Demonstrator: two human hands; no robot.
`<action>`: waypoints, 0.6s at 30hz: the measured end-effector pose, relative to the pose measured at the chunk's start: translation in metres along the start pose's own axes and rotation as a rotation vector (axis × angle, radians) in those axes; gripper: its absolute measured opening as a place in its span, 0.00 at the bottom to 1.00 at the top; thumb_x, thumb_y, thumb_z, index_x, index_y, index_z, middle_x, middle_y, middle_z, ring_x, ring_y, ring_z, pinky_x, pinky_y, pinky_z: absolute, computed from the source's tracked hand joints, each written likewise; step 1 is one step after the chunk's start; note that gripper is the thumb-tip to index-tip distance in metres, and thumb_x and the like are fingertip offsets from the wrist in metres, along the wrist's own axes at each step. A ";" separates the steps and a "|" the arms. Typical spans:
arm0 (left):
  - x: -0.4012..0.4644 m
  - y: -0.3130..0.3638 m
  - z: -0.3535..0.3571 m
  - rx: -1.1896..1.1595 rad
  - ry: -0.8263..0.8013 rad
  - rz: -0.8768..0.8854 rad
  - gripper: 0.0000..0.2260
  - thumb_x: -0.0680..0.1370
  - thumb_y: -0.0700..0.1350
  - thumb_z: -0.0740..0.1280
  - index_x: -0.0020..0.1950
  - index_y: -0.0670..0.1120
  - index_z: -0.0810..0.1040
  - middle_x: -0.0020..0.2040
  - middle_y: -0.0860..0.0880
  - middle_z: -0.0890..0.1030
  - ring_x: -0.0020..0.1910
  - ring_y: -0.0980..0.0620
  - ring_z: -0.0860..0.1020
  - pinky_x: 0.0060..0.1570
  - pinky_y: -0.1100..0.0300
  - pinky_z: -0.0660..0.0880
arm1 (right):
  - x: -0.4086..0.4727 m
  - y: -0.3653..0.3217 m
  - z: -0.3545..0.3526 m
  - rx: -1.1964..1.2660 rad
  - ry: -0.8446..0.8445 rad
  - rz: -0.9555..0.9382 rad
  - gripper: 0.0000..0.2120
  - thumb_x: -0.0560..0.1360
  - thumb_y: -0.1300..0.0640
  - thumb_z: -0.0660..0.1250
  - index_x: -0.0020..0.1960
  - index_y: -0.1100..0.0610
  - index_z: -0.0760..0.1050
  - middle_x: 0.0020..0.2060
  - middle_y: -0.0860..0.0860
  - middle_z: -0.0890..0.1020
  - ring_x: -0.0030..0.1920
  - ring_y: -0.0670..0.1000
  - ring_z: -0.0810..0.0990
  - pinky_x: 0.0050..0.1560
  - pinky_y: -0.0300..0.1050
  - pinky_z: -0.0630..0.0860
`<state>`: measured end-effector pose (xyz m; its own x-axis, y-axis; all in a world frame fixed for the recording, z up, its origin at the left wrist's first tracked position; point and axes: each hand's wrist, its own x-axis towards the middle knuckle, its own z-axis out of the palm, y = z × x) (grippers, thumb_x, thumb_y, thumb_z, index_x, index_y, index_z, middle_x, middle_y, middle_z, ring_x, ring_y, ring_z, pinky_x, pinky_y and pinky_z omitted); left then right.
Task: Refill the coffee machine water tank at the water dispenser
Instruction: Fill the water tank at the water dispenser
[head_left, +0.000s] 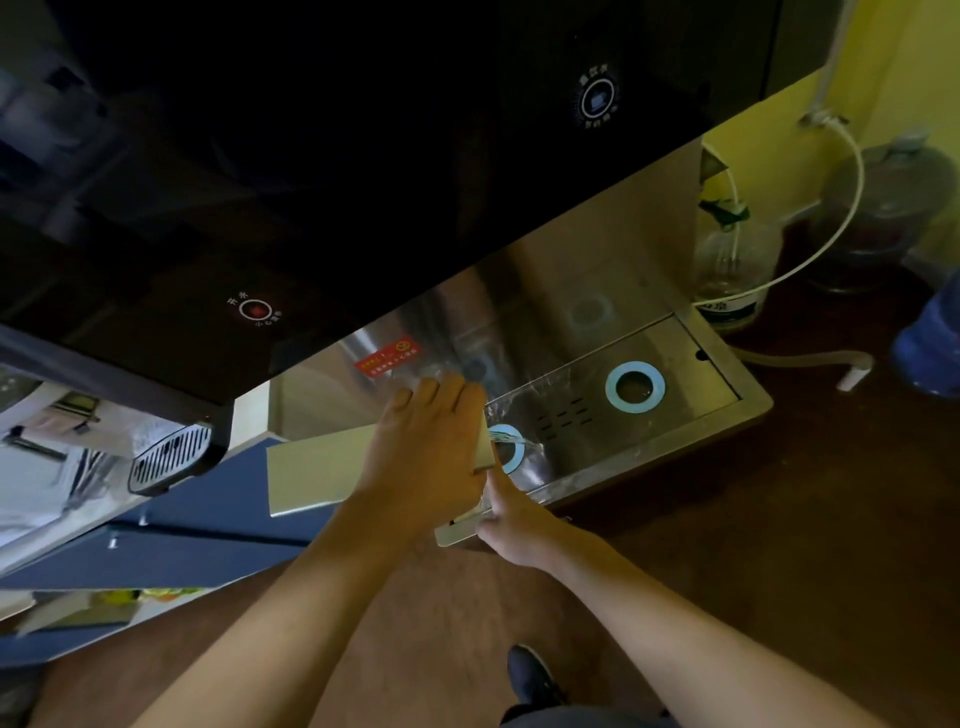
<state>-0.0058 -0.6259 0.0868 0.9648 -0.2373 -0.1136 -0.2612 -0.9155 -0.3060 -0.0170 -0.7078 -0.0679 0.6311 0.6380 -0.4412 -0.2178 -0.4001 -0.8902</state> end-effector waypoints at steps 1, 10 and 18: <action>0.001 0.001 0.000 0.009 0.004 0.016 0.21 0.69 0.55 0.72 0.56 0.48 0.72 0.52 0.49 0.76 0.50 0.47 0.75 0.52 0.53 0.72 | -0.001 0.000 -0.001 0.002 -0.005 -0.005 0.40 0.76 0.60 0.61 0.78 0.43 0.40 0.71 0.52 0.70 0.56 0.50 0.78 0.56 0.49 0.76; -0.002 0.002 0.003 0.030 0.001 0.057 0.23 0.72 0.57 0.70 0.61 0.48 0.70 0.57 0.49 0.75 0.55 0.48 0.74 0.56 0.54 0.70 | -0.006 0.005 0.000 0.031 -0.015 -0.029 0.39 0.76 0.60 0.61 0.78 0.43 0.42 0.69 0.54 0.71 0.55 0.49 0.76 0.54 0.48 0.74; -0.022 -0.011 0.012 -0.353 0.180 -0.170 0.30 0.67 0.53 0.79 0.62 0.45 0.70 0.57 0.46 0.75 0.56 0.46 0.75 0.59 0.48 0.74 | -0.019 -0.012 -0.001 0.028 0.271 -0.044 0.46 0.80 0.62 0.61 0.74 0.40 0.25 0.80 0.48 0.39 0.79 0.55 0.49 0.76 0.58 0.57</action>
<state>-0.0246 -0.6063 0.0811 0.9914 -0.0982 0.0867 -0.1019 -0.9940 0.0394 -0.0260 -0.7155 -0.0486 0.8157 0.4534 -0.3592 -0.2039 -0.3557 -0.9121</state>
